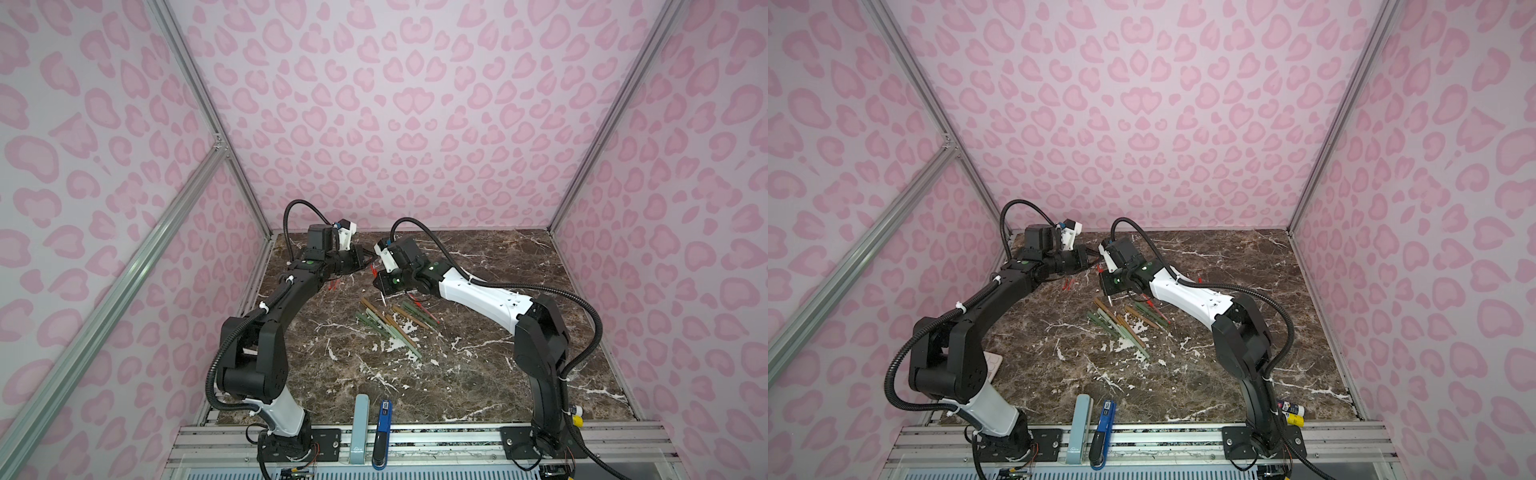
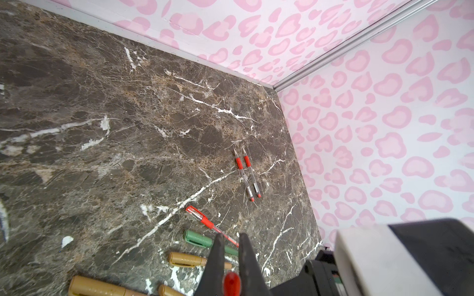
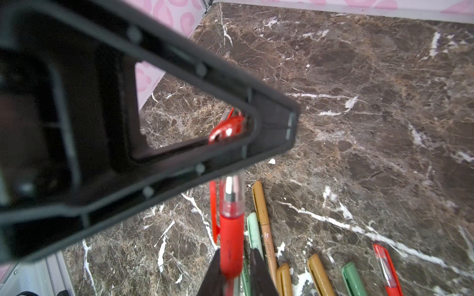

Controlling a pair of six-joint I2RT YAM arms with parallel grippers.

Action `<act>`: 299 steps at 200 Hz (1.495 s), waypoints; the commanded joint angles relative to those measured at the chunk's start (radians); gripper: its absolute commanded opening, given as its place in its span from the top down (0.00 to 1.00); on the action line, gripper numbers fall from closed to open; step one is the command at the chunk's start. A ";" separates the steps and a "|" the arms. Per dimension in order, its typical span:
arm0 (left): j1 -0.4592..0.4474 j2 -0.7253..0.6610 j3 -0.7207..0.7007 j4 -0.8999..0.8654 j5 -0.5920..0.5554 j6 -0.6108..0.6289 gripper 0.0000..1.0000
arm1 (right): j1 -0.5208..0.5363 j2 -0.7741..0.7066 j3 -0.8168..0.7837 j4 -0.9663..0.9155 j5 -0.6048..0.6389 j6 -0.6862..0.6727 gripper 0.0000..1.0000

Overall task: Remove pen caps from pens
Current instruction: Open the pen cap on the pen.

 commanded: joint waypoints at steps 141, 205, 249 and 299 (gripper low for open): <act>-0.011 0.009 -0.015 0.007 -0.036 -0.032 0.89 | -0.008 0.019 0.015 -0.005 -0.006 -0.014 1.00; 0.012 -0.012 0.039 -0.056 -0.031 0.022 0.96 | -0.012 -0.008 -0.114 0.036 -0.001 0.008 1.00; 0.038 -0.045 0.022 -0.050 -0.027 0.024 0.96 | -0.007 -0.080 -0.346 0.108 0.000 0.042 1.00; 0.067 -0.037 0.068 -0.093 -0.043 0.056 0.96 | -0.027 -0.138 -0.389 0.075 0.044 0.021 1.00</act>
